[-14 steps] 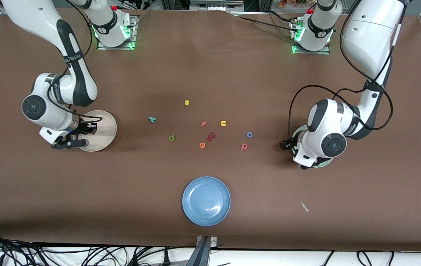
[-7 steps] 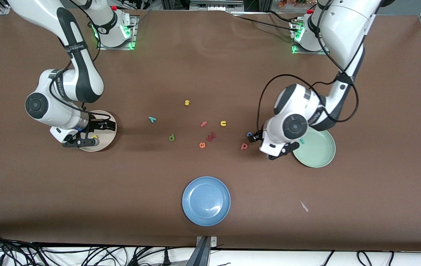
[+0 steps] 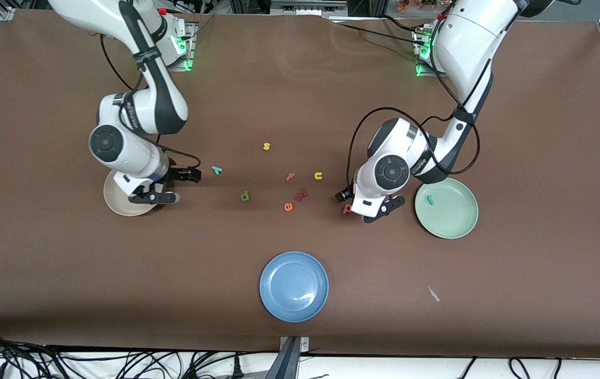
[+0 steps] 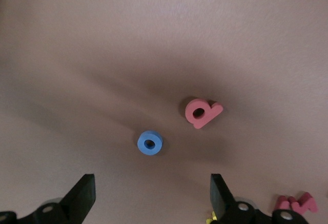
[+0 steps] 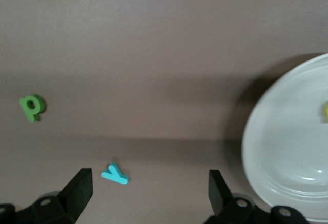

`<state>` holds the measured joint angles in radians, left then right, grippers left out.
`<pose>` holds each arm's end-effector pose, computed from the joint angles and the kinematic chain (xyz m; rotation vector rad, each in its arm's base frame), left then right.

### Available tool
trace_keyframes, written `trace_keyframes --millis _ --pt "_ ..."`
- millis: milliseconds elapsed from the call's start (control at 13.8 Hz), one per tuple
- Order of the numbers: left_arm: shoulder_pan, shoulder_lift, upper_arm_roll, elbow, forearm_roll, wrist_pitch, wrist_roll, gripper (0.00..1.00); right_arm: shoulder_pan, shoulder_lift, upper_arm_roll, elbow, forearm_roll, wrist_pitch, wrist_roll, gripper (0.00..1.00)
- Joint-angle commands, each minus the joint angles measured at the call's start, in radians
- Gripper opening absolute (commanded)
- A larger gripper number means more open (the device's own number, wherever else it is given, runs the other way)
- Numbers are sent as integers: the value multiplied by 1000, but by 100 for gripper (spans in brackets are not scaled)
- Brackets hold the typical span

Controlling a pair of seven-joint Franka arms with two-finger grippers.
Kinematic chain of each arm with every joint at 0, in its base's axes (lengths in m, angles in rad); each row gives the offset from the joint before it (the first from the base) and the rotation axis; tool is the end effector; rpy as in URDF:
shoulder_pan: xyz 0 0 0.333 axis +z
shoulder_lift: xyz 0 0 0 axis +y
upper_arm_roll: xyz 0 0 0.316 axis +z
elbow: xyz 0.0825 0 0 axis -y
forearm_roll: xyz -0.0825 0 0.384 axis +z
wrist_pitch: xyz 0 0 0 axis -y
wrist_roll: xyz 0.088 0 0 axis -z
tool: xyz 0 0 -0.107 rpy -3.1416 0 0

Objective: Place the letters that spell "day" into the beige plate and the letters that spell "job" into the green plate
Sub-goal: 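Reach the left gripper to the blue o while the right gripper reaches the y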

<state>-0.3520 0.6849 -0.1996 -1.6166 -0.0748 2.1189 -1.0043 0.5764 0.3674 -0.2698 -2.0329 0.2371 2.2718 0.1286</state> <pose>0.5796 -0.3429 0.2175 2.9929 0.8131 -0.3976 0.5555 0.1854 0.2607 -3.0852 -0.0409 0.1885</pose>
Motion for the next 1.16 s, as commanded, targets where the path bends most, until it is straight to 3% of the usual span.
trace_keyframes --millis 0,218,291,655,945,1091 --pt "-12 11 11 -19 -2 52 -14 85 31 -4 -8 -58 5 61 -93 100" --pt "-21 16 14 -45 15 70 -14 63 34 -10 15 -124 7 136 -261 100" --pt "-21 16 14 -49 27 70 -19 60 34 -10 20 -145 5 165 -314 100" --pt "-21 30 15 -57 33 98 -22 60 36 -11 60 -217 5 248 -486 100" --pt "-18 42 17 -57 33 124 -23 60 39 -7 92 -268 4 334 -506 100" --pt "-18 44 19 -58 33 125 -23 52 59 -5 92 -289 5 388 -504 100"
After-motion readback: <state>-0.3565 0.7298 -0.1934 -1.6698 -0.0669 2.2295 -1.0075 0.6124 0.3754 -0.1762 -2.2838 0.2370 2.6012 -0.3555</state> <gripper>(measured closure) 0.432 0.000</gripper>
